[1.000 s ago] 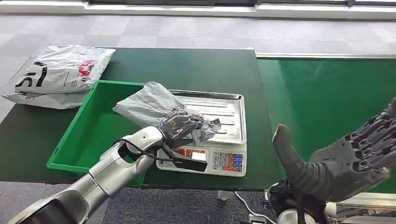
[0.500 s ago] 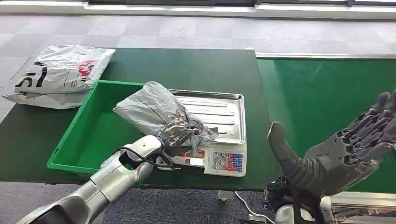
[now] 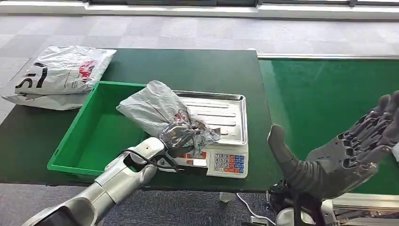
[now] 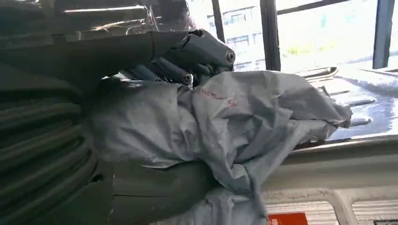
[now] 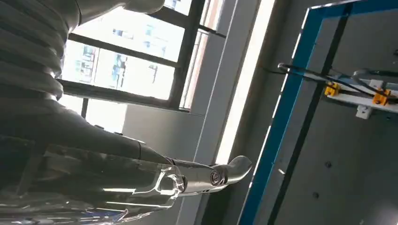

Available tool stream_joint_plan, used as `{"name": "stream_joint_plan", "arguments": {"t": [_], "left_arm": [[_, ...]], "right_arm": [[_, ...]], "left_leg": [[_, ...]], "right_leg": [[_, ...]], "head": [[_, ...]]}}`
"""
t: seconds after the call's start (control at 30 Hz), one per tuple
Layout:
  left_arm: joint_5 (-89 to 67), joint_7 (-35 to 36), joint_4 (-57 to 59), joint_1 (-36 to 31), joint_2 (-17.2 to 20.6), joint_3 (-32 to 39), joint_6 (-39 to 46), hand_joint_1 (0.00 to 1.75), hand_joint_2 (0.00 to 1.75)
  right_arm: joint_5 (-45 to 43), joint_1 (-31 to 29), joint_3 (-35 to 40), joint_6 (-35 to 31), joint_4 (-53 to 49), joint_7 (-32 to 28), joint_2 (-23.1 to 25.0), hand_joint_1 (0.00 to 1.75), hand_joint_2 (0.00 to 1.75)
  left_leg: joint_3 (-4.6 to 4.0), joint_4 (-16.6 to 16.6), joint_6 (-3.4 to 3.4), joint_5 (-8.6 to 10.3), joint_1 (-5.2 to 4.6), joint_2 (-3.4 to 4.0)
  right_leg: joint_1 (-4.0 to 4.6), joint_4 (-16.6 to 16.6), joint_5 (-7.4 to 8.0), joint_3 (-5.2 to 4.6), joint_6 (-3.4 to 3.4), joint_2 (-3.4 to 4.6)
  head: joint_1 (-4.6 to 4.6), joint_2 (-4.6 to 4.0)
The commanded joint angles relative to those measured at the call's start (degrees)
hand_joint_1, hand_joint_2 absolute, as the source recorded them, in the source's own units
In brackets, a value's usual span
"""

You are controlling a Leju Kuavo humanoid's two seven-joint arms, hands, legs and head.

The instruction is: Moved the parcel from conveyor to table for the left to box.

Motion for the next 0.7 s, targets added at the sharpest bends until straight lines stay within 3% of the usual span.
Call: {"name": "stream_joint_plan", "arguments": {"t": [0.03, 0.57, 0.7], "left_arm": [[-1.4, 0.2, 0.8, -0.8, 0.3, 2.4, 3.7, 1.75, 1.75], [0.0, -0.1, -3.2, -1.0, 0.9, 3.7, 2.8, 1.75, 1.75], [-8.6, 3.7, -12.6, -0.2, 3.8, 6.5, 15.0, 1.75, 1.75]], "right_arm": [[-0.2, -0.3, 1.4, 0.0, 0.7, -0.1, -0.8, 0.0, 1.75], [-0.5, -0.3, 1.7, -0.6, 0.9, -0.8, -1.0, 0.0, 1.75], [-1.0, -0.7, 2.0, -0.6, 0.9, -0.8, -1.5, 0.0, 1.75]], "left_leg": [[0.18, -0.1, -0.01, -0.04, 0.02, 0.04], [0.12, -0.1, -0.01, -0.04, 0.02, 0.06], [0.14, -0.1, -0.02, -0.06, 0.04, 0.11]], "right_leg": [[0.02, -0.1, -0.02, 0.16, -0.05, 0.12], [0.02, -0.1, -0.01, 0.1, -0.05, 0.12], [0.03, -0.1, -0.01, 0.1, -0.05, 0.18]], "head": [[0.0, 0.0], [0.0, 0.0], [0.0, 0.0]]}}
